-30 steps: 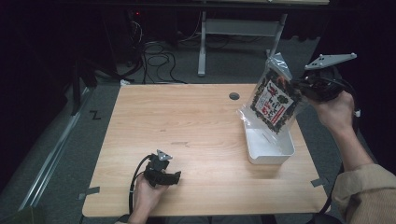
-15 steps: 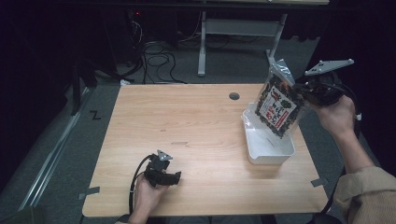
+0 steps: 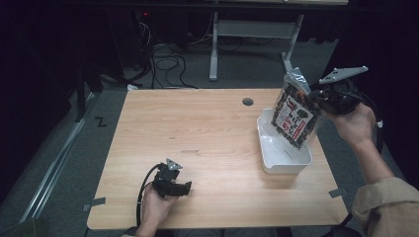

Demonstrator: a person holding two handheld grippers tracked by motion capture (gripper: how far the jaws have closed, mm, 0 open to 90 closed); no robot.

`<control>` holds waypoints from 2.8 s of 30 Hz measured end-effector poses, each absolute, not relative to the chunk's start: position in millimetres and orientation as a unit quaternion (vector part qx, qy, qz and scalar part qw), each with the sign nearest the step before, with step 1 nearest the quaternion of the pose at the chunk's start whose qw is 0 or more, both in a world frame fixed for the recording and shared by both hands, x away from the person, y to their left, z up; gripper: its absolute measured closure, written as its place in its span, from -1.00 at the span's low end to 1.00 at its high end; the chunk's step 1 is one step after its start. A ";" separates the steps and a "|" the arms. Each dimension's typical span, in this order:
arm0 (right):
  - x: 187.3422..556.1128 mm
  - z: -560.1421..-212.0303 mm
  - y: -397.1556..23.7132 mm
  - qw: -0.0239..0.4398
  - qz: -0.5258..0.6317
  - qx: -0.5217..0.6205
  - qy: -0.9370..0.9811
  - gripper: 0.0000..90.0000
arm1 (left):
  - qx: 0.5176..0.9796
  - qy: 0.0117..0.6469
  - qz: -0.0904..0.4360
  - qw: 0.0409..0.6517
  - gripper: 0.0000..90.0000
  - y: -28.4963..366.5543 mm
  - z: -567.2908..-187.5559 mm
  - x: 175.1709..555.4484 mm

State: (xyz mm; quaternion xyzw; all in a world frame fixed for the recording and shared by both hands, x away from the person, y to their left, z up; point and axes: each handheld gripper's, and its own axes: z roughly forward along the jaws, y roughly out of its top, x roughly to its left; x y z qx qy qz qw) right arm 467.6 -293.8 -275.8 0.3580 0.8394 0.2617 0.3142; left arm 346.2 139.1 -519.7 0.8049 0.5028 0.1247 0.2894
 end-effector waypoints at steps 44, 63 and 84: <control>484.7 -322.1 -298.7 0.280 0.211 0.379 0.856 0.80 | 0.804 0.498 0.130 0.296 -0.39 137.2 -518.1 343.8; 483.0 -307.7 -313.3 0.259 0.237 0.411 0.841 0.07 | 0.805 0.497 0.133 0.297 -0.39 138.4 -517.7 344.2; 440.6 -283.1 -310.2 0.273 0.305 0.364 0.837 0.17 | 0.805 0.495 0.132 0.299 -0.39 137.1 -516.7 342.6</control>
